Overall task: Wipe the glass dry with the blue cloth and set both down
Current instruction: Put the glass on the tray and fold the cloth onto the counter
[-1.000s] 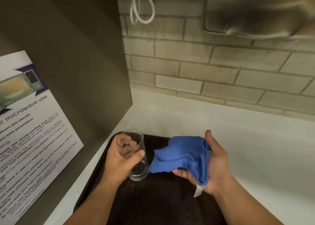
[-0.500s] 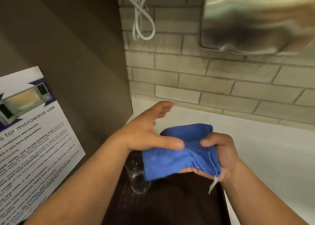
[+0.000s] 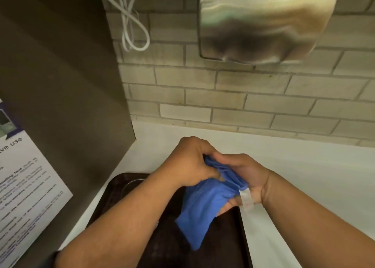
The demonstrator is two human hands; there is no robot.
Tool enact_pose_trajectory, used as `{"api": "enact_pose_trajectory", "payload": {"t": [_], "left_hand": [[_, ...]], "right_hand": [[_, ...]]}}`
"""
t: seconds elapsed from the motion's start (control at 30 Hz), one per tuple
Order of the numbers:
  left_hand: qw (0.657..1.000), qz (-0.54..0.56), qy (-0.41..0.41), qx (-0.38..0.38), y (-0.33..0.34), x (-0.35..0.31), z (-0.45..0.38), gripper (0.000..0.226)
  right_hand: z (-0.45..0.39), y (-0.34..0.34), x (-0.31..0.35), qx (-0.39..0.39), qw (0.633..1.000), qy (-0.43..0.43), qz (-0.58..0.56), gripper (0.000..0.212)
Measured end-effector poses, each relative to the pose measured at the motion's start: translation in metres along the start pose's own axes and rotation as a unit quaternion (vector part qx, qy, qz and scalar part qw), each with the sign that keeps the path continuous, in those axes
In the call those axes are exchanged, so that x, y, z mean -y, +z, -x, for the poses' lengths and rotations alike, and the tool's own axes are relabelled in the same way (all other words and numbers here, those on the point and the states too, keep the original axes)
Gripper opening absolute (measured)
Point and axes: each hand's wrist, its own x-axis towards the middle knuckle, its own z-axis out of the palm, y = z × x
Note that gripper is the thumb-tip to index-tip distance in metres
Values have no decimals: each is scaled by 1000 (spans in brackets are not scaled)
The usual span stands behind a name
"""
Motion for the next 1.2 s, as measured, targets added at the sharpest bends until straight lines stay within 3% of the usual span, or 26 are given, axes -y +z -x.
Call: {"api": "enact_pose_trajectory", "payload": {"t": [0.07, 0.13, 0.2, 0.27, 0.33, 0.5, 0.7, 0.77, 0.83, 0.9, 0.97, 1.0, 1.07, 1.13, 1.2], "left_hand": [[1000, -5, -1, -14, 0, 0, -6, 28], [1000, 6, 6, 1, 0, -2, -12, 16], [999, 33, 21, 27, 4, -9, -18, 18], [996, 61, 39, 57, 13, -19, -23, 19], [992, 74, 51, 89, 24, -28, -29, 20], [984, 5, 27, 177, 60, -36, -46, 16], [993, -54, 17, 105, 108, -32, -47, 15], [989, -100, 29, 105, 117, -28, -36, 13], [971, -162, 44, 172, 129, -19, -16, 16], [939, -180, 10, 293, 144, -8, 9, 20], [923, -141, -55, 354, 161, 1, 28, 15], [935, -123, -71, 324, 171, 4, 32, 13], [971, -150, -55, 176, 194, 9, 31, 9], [965, -246, -11, 93, 215, 13, 19, 35], [925, -338, -39, 170, 231, 21, 6, 86]], "right_hand": [[19, -6, 6, -17, 998, 34, 56, 58], [43, -10, 11, -76, 971, 16, 227, 42], [62, -10, 16, -188, 891, -38, 412, 24], [80, -9, 22, -247, 816, -78, 516, 16], [99, -15, 28, -257, 782, -65, 564, 21], [127, -48, 30, -276, 788, 29, 550, 7], [133, -83, 14, -353, 736, 4, 578, 15], [140, -87, -2, -343, 716, 8, 608, 19], [145, -91, -28, -284, 674, 59, 679, 22], [149, -92, -61, -237, 631, 126, 728, 25], [145, -96, -91, -250, 647, 121, 710, 28], [140, -99, -102, -267, 665, 92, 692, 26], [123, -108, -119, -297, 677, 19, 673, 16], [101, -120, -130, -312, 671, -29, 671, 35], [82, -134, -133, -294, 659, 3, 693, 62]]}}
